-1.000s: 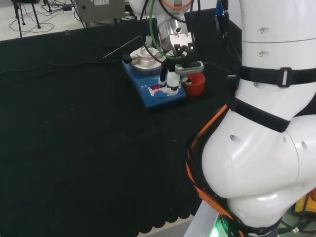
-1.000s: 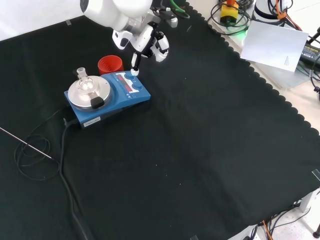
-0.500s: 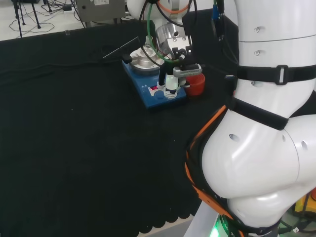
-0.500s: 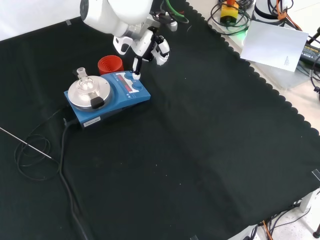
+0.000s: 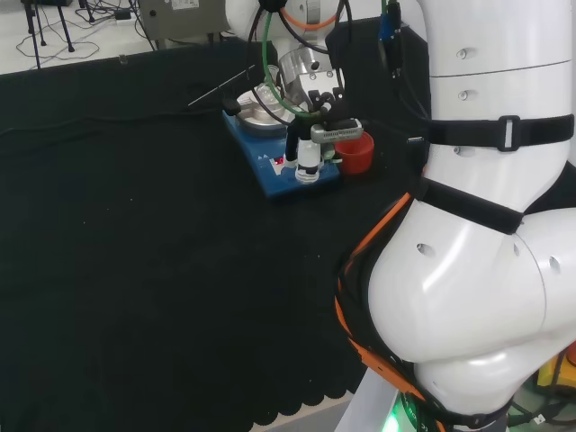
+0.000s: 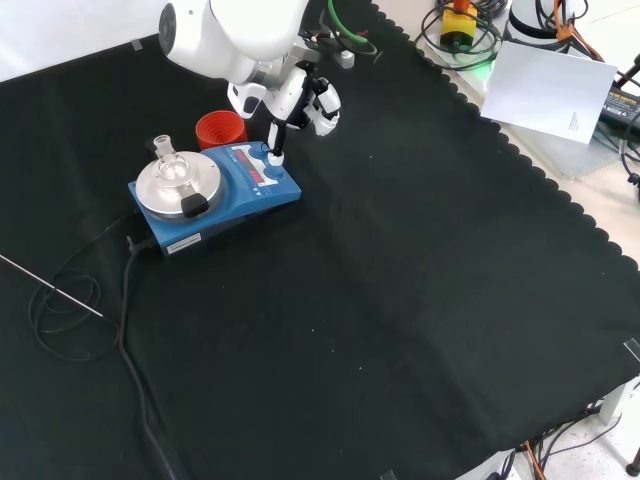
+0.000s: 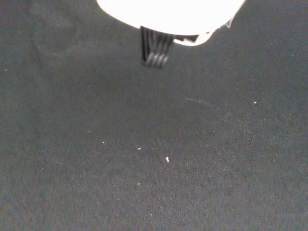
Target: Turn on the heater.
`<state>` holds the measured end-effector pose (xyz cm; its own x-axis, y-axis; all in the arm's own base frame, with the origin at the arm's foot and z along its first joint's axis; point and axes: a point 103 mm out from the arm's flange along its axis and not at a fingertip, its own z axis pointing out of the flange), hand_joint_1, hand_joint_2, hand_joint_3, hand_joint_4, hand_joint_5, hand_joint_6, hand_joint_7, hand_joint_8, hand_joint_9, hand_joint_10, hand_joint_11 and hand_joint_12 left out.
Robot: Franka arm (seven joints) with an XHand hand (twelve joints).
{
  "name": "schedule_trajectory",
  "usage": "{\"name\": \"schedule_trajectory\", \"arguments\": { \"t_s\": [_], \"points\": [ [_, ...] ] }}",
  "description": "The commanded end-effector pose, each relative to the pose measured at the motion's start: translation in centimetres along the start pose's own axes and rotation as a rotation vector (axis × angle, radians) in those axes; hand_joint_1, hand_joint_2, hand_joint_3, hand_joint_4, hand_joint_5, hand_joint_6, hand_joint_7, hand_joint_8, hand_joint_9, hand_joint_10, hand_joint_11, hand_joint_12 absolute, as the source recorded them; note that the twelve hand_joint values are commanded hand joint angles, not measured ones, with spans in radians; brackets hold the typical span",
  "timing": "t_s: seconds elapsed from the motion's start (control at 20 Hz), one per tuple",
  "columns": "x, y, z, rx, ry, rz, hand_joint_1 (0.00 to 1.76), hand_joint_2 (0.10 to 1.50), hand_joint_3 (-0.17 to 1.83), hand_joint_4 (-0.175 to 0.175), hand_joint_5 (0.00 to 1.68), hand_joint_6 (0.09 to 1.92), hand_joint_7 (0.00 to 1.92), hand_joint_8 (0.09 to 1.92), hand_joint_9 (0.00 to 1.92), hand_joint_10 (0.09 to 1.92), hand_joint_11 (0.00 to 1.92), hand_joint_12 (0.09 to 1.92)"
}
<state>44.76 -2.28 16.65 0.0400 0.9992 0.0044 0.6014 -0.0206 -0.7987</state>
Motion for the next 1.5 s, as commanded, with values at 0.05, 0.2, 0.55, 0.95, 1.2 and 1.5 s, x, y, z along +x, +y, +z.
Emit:
{"name": "schedule_trajectory", "arguments": {
  "t_s": [0.05,0.2,0.55,0.95,1.2,1.5],
  "points": [
    [-0.11,0.23,0.11,0.007,0.003,-0.001,1.4,0.6,1.07,-0.032,0.3,0.09,1.62,1.38,1.75,1.39,1.4,1.34],
    [-0.06,0.23,0.17,0.006,0.001,0.004,1.4,0.6,1.08,-0.032,0.3,0.09,1.62,1.38,1.75,1.39,1.39,1.34],
    [-0.15,0.39,0.33,0.007,0.002,0.007,1.4,0.59,1.08,-0.032,0.31,0.09,1.62,1.38,1.75,1.39,1.39,1.34],
    [-0.33,0.92,0.74,0.02,0.012,0.004,1.4,0.59,1.09,-0.033,0.31,0.09,1.62,1.38,1.75,1.39,1.39,1.35],
    [-0.41,1.17,1.06,0.016,0.011,0.007,1.4,0.59,1.09,-0.033,0.31,0.09,1.62,1.38,1.75,1.39,1.39,1.35],
    [-0.42,0.99,0.94,0.005,0.015,0.001,1.4,0.59,1.1,-0.033,0.31,0.09,1.62,1.39,1.75,1.39,1.39,1.35]
  ]
}}
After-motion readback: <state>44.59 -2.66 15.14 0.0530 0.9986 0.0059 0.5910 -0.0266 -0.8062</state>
